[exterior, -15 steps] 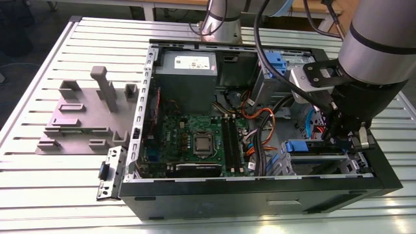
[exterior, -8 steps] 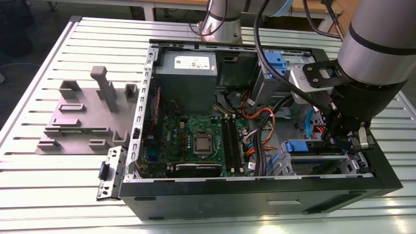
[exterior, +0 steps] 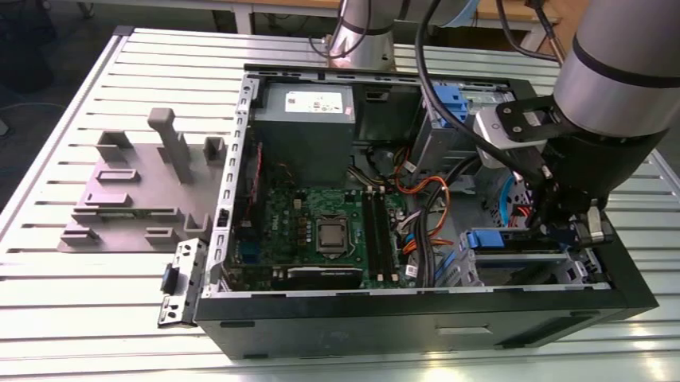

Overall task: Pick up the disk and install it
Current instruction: 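Insert the first disk wire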

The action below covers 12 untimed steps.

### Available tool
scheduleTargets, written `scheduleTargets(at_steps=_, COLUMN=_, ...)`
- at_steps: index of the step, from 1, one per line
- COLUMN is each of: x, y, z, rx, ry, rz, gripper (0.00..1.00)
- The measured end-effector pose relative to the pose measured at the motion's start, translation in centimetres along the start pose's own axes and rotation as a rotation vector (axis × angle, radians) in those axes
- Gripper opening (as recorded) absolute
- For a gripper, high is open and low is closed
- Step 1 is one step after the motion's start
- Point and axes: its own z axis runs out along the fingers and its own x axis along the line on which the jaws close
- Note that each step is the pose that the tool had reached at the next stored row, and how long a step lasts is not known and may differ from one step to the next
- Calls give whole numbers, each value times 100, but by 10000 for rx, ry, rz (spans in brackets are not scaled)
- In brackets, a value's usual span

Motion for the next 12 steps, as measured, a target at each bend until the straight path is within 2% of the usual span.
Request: scheduleTargets(at_steps=12, x=0, y=7, z=13, rx=0, ry=-4, rz=1, gripper=17)
